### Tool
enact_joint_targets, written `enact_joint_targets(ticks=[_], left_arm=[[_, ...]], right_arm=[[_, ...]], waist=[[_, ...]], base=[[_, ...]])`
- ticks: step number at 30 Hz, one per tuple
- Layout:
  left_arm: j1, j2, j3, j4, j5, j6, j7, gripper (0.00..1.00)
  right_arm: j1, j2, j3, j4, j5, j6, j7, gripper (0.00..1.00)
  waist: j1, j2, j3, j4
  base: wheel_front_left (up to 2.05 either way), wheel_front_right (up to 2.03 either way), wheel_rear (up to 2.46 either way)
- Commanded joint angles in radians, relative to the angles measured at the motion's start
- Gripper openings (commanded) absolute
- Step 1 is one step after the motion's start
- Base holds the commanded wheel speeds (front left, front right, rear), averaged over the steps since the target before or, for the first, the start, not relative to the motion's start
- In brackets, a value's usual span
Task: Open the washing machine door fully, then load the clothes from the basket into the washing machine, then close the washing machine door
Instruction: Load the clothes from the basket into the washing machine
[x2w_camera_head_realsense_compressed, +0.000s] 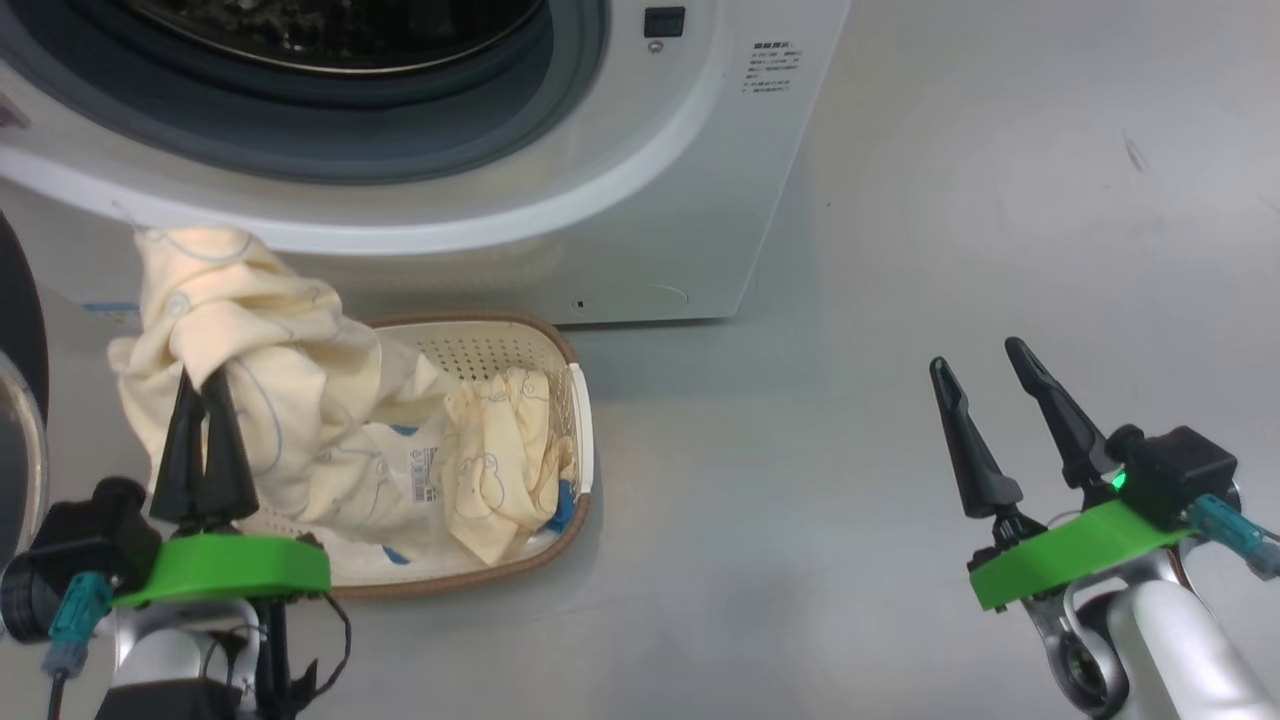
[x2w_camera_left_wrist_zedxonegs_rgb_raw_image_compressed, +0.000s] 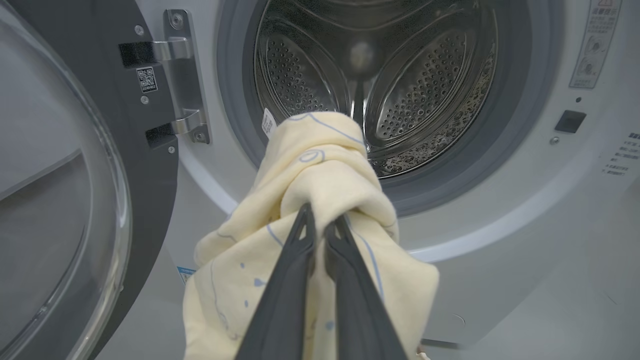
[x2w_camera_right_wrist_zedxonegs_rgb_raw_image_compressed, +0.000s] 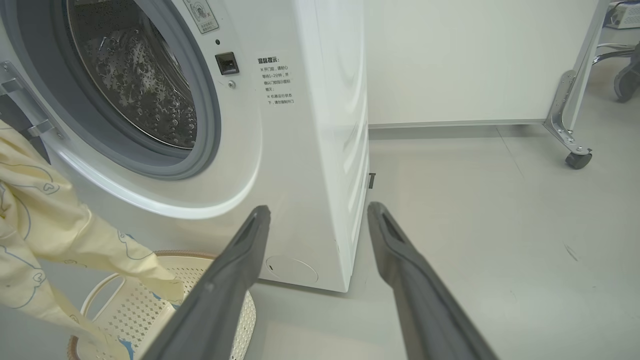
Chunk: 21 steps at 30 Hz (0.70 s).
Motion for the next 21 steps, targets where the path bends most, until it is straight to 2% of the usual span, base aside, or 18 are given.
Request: enact_joint_targets(ticks=[1,12,21], left_arm=[[-0.056,0.026,0.030,-0.019,0.000,-0.005,-0.013,0.00],[-0.240,0.071,0.011,0.084,0.015,-0.046,-0.006,0.00],[-0.444,0.130,0.001,0.198,0.019,-0.087,0.038,0.00]], right_arm=[[-0.031,-0.014,0.020,-0.036,-0.005,-0.003,-0.010,1.00],[-0.087,-0.005,0.050,-0.040,-0.013,-0.003,-0.010,1.00],[-0.122,0.005,0.085,-0.029,-0.004,-0.003,-0.010,1.00]], waist=[[0.0000,0.0000,0.033,-0.003],[0.0000,0.0000,0.130,-0.033],[0.0000,0.0000,0.155,-0.085]], base=[[0.00,0.00,0.00],[0.00,0.00,0.00],[0.00,0.00,0.00]])
